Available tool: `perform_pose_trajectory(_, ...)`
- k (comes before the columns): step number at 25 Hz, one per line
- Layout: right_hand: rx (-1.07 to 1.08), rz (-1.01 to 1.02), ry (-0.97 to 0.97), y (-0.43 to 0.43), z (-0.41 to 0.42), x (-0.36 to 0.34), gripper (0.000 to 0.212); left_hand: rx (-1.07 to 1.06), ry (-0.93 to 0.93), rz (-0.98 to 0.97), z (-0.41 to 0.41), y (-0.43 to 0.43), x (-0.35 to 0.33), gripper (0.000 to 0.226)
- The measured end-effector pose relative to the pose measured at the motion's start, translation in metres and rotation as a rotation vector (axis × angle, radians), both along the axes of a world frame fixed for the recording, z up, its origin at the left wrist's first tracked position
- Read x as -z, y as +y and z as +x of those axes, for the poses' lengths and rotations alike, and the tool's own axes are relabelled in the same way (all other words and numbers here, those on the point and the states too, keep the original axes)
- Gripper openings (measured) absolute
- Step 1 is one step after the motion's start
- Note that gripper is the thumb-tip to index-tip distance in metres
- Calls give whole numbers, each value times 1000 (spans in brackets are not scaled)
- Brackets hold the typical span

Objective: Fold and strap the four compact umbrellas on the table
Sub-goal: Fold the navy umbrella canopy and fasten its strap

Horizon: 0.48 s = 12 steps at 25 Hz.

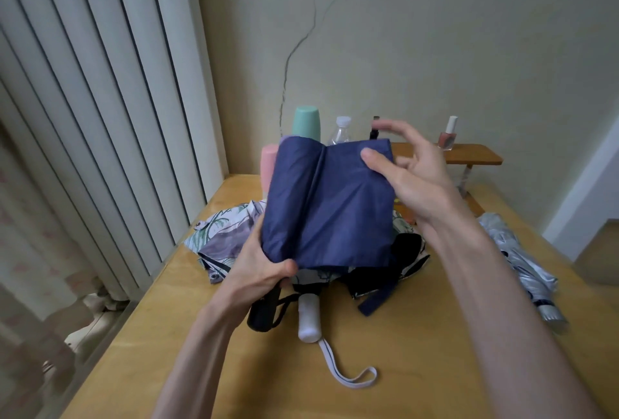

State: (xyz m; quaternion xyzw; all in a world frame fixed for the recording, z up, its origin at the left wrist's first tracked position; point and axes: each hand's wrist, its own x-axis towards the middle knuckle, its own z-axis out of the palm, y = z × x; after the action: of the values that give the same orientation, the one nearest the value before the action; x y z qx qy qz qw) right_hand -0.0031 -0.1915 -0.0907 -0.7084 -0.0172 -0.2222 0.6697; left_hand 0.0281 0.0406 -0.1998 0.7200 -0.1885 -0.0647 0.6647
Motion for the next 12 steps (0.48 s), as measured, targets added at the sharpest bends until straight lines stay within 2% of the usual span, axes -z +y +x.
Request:
perform_pose_trajectory(2,-73,-154,3,18,0,-31,33,147,-32,-21,-8,-3,-7,125)
perform_pose_trajectory(3,-95,-244,19,30,7,-46,29,188,-50,4,-12,-6,-9,122)
perform_pose_trajectory(6,-133,-469,175,71,40,-78,18,85,-46,59,-27,-25,-18,60)
perform_pose_trajectory(9,-263,-632,323,98,55,-89,26,28,114,-173,-34,-36,-25,47)
perform_pose_trajectory(10,-288,-653,299,101,59,-93,34,27,165,-249,-35,-36,-27,41)
perform_pose_trajectory(12,-287,-690,122,92,62,-102,46,35,246,-347,-32,-29,-28,32)
